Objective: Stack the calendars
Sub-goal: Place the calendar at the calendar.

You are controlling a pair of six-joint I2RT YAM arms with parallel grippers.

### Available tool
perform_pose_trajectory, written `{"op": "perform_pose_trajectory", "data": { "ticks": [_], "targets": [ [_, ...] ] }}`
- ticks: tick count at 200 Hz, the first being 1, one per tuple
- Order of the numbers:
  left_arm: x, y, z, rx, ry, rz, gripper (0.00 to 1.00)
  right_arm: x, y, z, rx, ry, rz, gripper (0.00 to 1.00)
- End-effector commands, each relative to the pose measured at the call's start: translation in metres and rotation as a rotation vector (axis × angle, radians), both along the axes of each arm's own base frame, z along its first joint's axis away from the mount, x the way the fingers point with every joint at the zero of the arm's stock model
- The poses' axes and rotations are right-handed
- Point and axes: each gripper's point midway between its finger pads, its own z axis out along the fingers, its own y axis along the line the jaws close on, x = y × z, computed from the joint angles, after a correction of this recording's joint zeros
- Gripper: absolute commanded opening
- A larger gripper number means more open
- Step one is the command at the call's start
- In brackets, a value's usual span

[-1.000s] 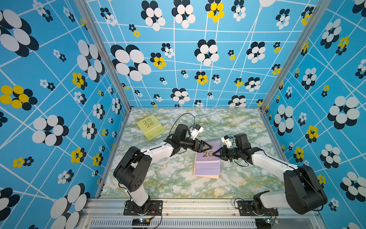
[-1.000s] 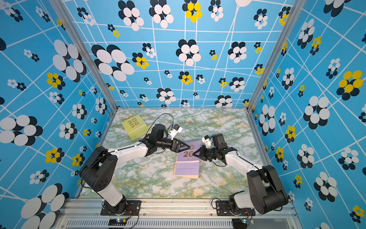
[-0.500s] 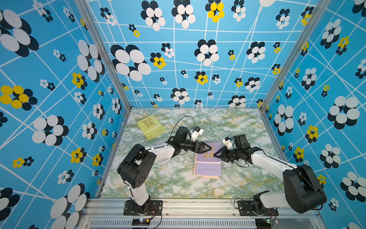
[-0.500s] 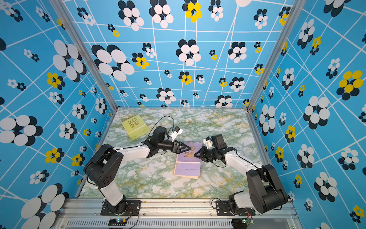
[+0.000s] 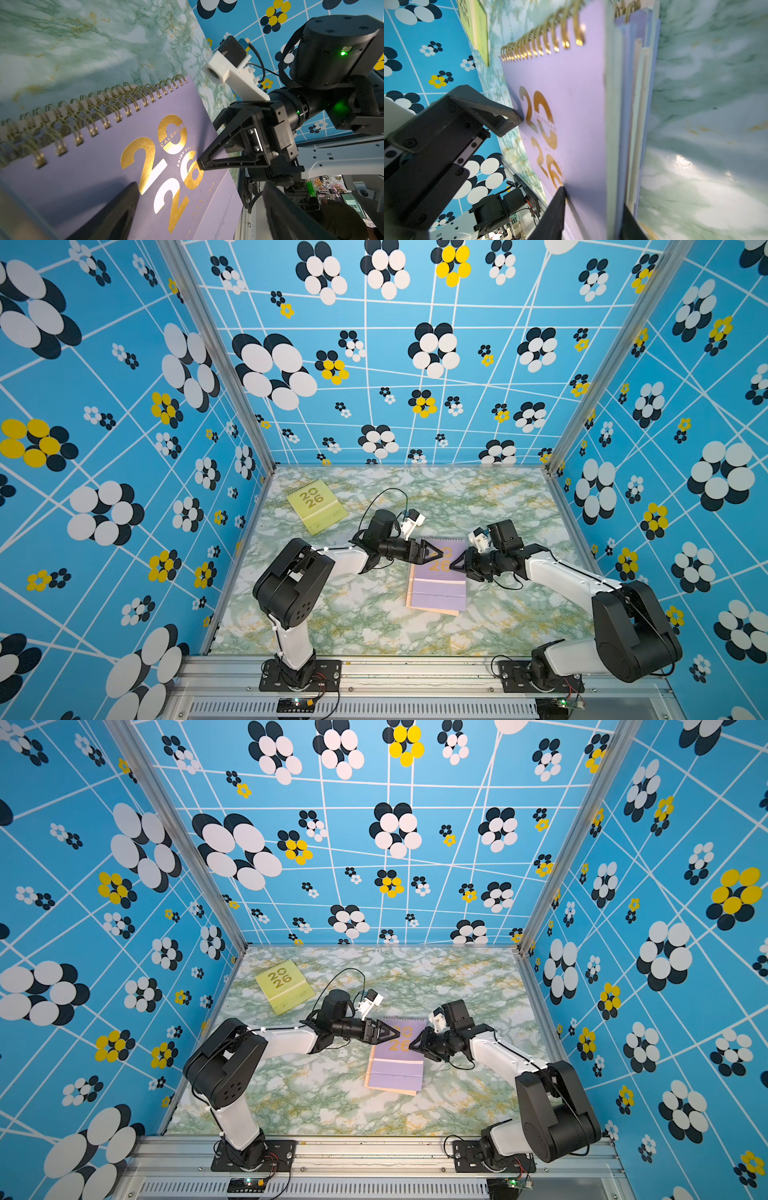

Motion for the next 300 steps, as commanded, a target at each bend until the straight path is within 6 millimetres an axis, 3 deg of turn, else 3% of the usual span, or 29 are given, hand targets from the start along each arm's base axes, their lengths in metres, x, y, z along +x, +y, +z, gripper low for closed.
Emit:
{"op": "perform_pose_trajectory", "data": {
  "ticks": [1, 61, 168, 190, 212, 246, 300],
  "targets": [
    [-0.004, -0.001, -0.01, 0.008, 0.008, 0.002, 0.94, -0.02, -0.023, -0.034, -0.175, 0.122, -0.026, 0.37],
    [-0.004, 0.001, -0.012, 0.009, 0.013, 0.005, 0.94, -0.024, -0.025, -0.038, -0.243, 0.144, -0.012, 0.41],
    [-0.009, 0.006, -0.016, 0.01, 0.022, 0.02, 0.94, -0.025, -0.053, -0.032, -0.387, 0.136, -0.067, 0.51],
    [-0.007, 0.008, -0.011, 0.009, 0.007, 0.03, 0.94, -0.021, -0.053, -0.027, -0.37, 0.115, -0.079, 0.53],
    [-0.004, 0.012, 0.008, -0.001, -0.045, 0.05, 0.94, -0.014, -0.048, -0.016, -0.336, 0.066, -0.084, 0.55],
    [0.005, 0.027, 0.034, 0.045, -0.153, 0.116, 0.95, -0.003, -0.046, -0.006, -0.33, 0.021, -0.08, 0.59],
    [0.032, 0.064, 0.021, 0.216, -0.188, 0.322, 0.96, 0.019, -0.04, -0.001, -0.323, -0.013, -0.071, 0.64]
  ]
}}
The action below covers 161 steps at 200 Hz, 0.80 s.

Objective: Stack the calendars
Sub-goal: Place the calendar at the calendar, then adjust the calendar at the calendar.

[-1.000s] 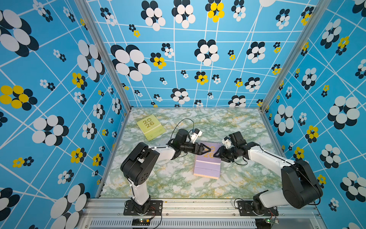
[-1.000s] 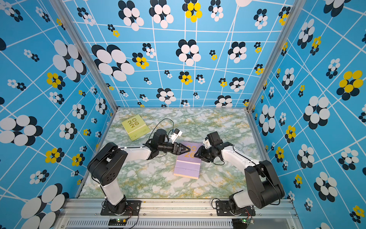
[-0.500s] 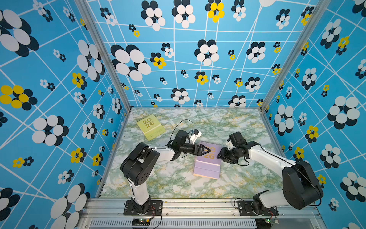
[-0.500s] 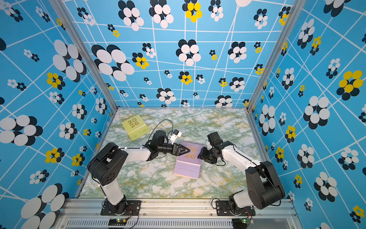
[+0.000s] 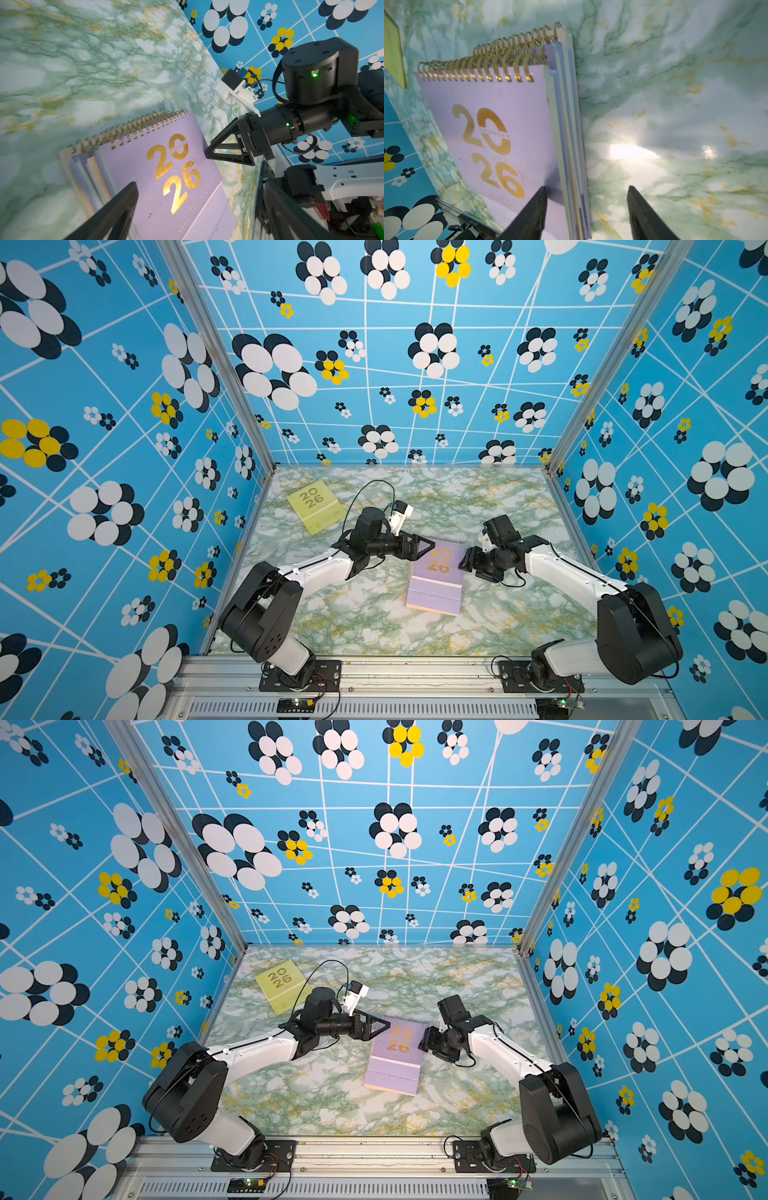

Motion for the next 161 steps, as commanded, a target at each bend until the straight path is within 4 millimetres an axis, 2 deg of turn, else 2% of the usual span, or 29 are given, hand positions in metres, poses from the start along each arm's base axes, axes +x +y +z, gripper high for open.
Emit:
{"op": "perform_pose_trajectory", "data": {
  "ticks": [1, 73, 161],
  "targets": [
    [0.015, 0.024, -0.02, 0.114, 0.004, 0.124, 0.96, 0.014, -0.001, 0.004, -0.021, -0.023, 0.009, 0.64],
    [0.023, 0.036, -0.026, 0.159, 0.011, 0.171, 0.97, 0.033, 0.021, 0.007, -0.004, -0.041, 0.056, 0.65],
    [0.024, 0.042, -0.037, 0.173, 0.043, 0.187, 0.97, 0.039, 0.036, 0.01, -0.064, -0.041, 0.095, 0.65]
  ]
}}
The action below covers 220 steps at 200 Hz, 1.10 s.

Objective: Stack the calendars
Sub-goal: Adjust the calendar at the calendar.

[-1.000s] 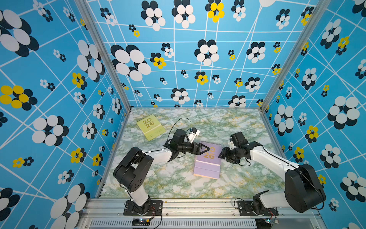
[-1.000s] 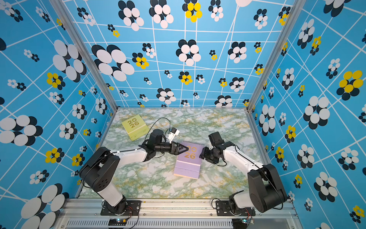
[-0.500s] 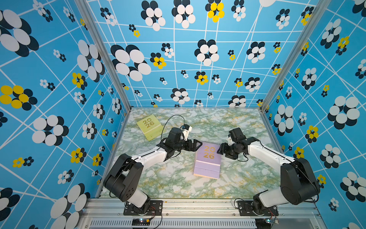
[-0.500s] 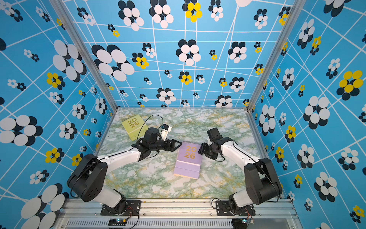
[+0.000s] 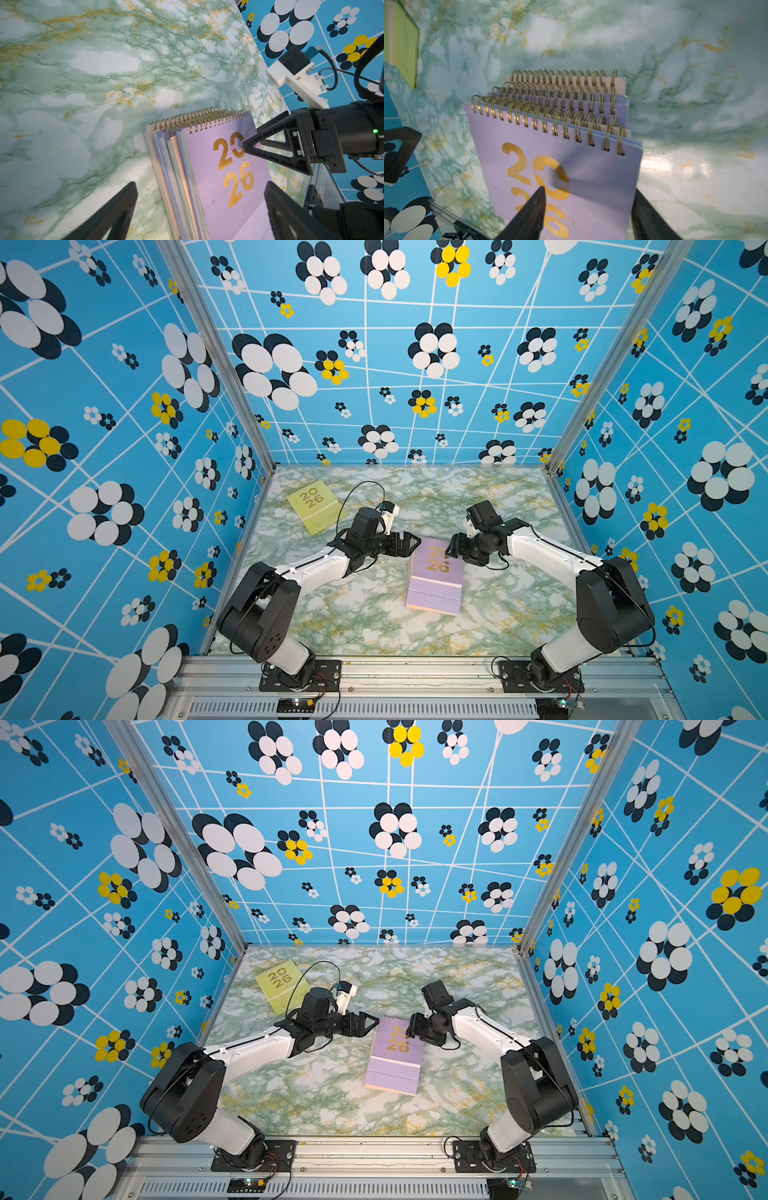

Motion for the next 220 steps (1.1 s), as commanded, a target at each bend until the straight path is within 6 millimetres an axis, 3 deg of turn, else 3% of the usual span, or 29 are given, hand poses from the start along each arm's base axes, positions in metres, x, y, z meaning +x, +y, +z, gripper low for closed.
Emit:
{"op": "perform_pose_trajectory", "data": {
  "ticks": [1, 158, 220],
  "targets": [
    [0.0, 0.007, -0.004, 0.018, 0.008, 0.012, 0.97, 0.001, 0.001, 0.001, -0.033, 0.001, 0.016, 0.65],
    [0.0, 0.004, -0.013, -0.015, 0.041, 0.007, 0.97, 0.004, 0.008, 0.0, -0.058, 0.009, 0.029, 0.65],
    [0.005, 0.006, -0.01, -0.014, 0.029, 0.014, 0.97, -0.022, -0.011, 0.004, -0.098, 0.02, -0.002, 0.66]
  ]
}}
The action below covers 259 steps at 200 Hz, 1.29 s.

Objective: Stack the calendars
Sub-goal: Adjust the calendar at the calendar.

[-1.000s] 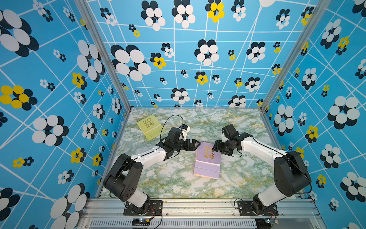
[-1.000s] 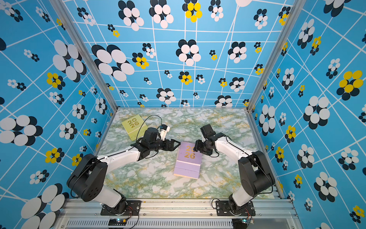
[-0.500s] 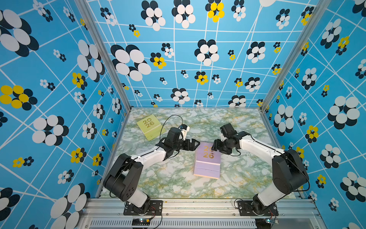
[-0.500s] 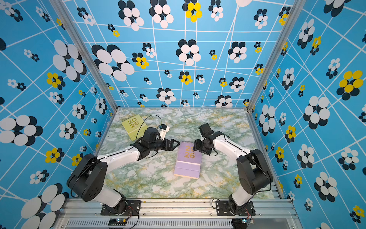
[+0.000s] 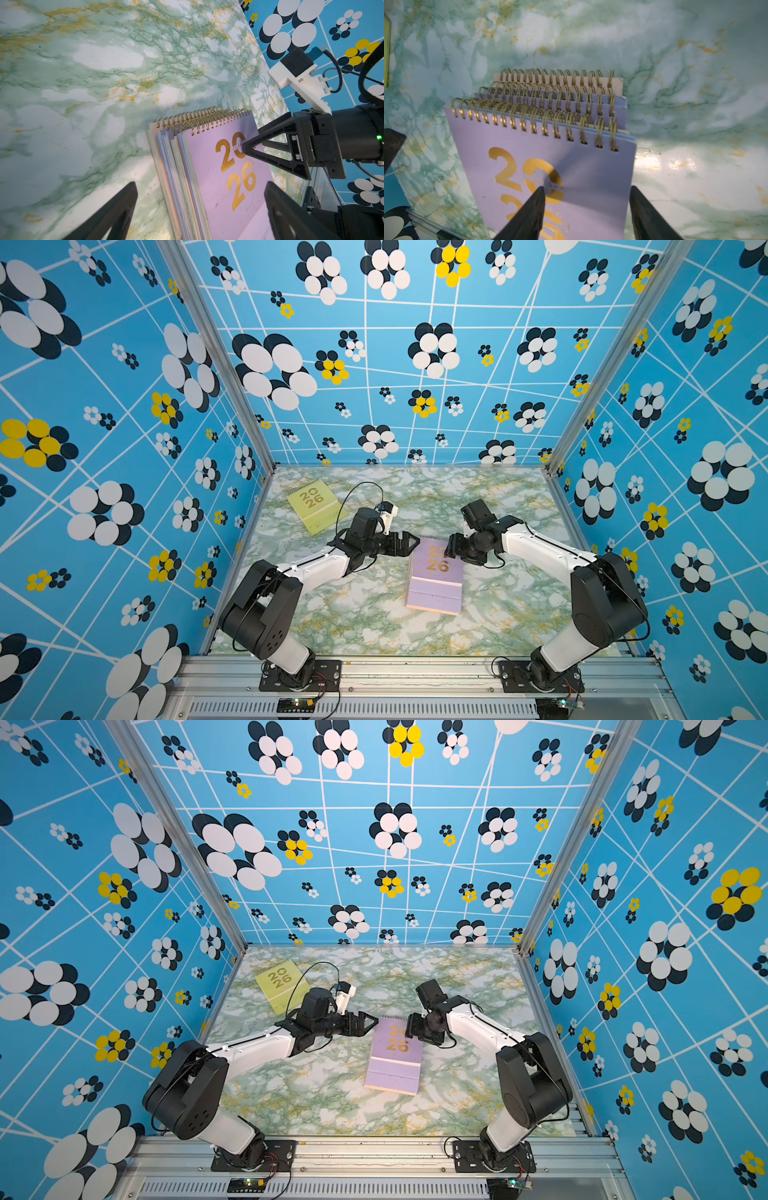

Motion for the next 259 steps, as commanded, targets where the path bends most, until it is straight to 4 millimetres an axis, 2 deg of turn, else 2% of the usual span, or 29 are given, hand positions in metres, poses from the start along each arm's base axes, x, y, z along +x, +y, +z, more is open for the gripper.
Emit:
{"op": "perform_pose_trajectory", "data": {
  "ticks": [1, 28, 58, 124, 224, 259],
  "targets": [
    [0.003, 0.003, -0.004, -0.003, 0.001, 0.002, 0.97, -0.02, -0.01, 0.005, -0.031, 0.012, -0.006, 0.66],
    [0.007, 0.004, -0.001, -0.008, -0.005, 0.005, 0.97, -0.033, -0.009, 0.003, -0.026, 0.019, -0.006, 0.66],
    [0.01, 0.007, 0.0, -0.008, -0.007, 0.011, 0.97, -0.037, -0.003, 0.001, -0.007, 0.018, -0.007, 0.66],
    [0.016, 0.014, 0.003, -0.013, -0.012, 0.028, 0.97, -0.036, 0.014, -0.001, -0.008, 0.015, 0.026, 0.66],
    [0.019, 0.019, 0.001, -0.014, -0.008, 0.038, 0.97, -0.028, 0.022, 0.0, -0.009, 0.01, 0.034, 0.67],
    [0.024, 0.027, 0.004, -0.006, -0.019, 0.056, 0.97, -0.028, 0.016, 0.002, -0.044, 0.005, 0.033, 0.67]
  ]
}}
